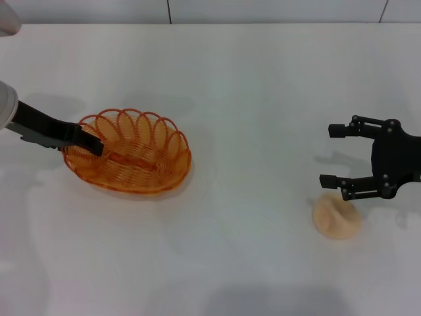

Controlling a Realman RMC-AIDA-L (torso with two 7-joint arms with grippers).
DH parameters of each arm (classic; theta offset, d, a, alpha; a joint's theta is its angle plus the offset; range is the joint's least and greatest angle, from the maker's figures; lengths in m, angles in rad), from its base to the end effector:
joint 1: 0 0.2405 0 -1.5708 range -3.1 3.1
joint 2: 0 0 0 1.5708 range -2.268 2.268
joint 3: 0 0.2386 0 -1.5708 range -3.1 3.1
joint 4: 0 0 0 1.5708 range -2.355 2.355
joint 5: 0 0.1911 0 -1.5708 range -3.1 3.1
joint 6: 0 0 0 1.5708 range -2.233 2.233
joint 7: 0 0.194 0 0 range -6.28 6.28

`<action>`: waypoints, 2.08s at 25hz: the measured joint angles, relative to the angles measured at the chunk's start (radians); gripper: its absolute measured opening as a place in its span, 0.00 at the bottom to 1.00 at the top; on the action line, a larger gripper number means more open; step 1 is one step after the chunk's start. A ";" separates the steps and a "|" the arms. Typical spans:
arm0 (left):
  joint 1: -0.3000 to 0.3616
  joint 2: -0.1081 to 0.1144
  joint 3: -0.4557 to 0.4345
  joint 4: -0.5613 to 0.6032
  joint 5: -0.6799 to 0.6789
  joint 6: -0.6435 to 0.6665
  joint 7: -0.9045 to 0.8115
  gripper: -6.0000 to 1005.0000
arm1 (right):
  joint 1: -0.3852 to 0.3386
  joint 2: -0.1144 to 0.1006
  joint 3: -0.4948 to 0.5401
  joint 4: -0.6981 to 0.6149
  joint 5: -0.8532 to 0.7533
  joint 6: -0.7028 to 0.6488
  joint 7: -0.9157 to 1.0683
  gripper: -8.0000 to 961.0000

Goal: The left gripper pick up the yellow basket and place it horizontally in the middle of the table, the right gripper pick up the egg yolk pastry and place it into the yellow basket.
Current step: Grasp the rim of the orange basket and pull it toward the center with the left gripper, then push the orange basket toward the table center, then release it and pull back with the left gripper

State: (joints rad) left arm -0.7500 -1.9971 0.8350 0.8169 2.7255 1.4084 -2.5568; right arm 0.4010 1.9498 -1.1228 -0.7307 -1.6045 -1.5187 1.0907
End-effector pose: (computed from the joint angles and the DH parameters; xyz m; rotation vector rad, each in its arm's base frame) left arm -0.2799 0.3746 -0.0003 -2.2114 -1.5577 0.2729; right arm 0.2173 0.3099 -0.0149 -2.7676 0.0841 0.6475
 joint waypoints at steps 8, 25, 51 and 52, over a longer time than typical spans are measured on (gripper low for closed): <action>0.000 -0.002 0.002 0.002 0.000 -0.015 0.004 0.51 | -0.008 0.007 0.004 -0.002 0.000 0.000 0.000 0.92; 0.007 -0.010 0.000 0.024 -0.039 -0.015 0.001 0.11 | -0.008 0.009 0.006 -0.004 0.000 -0.002 0.000 0.92; 0.067 -0.087 0.340 0.111 -0.395 -0.099 -0.349 0.08 | -0.018 0.004 0.008 -0.007 0.008 -0.008 -0.023 0.91; 0.073 -0.088 0.376 0.126 -0.410 -0.112 -0.372 0.08 | -0.018 0.003 0.008 -0.007 0.008 -0.008 -0.023 0.91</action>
State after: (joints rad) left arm -0.6765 -2.0853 1.2111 0.9432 2.3157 1.2964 -2.9286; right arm 0.3828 1.9528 -1.1151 -0.7379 -1.5967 -1.5272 1.0679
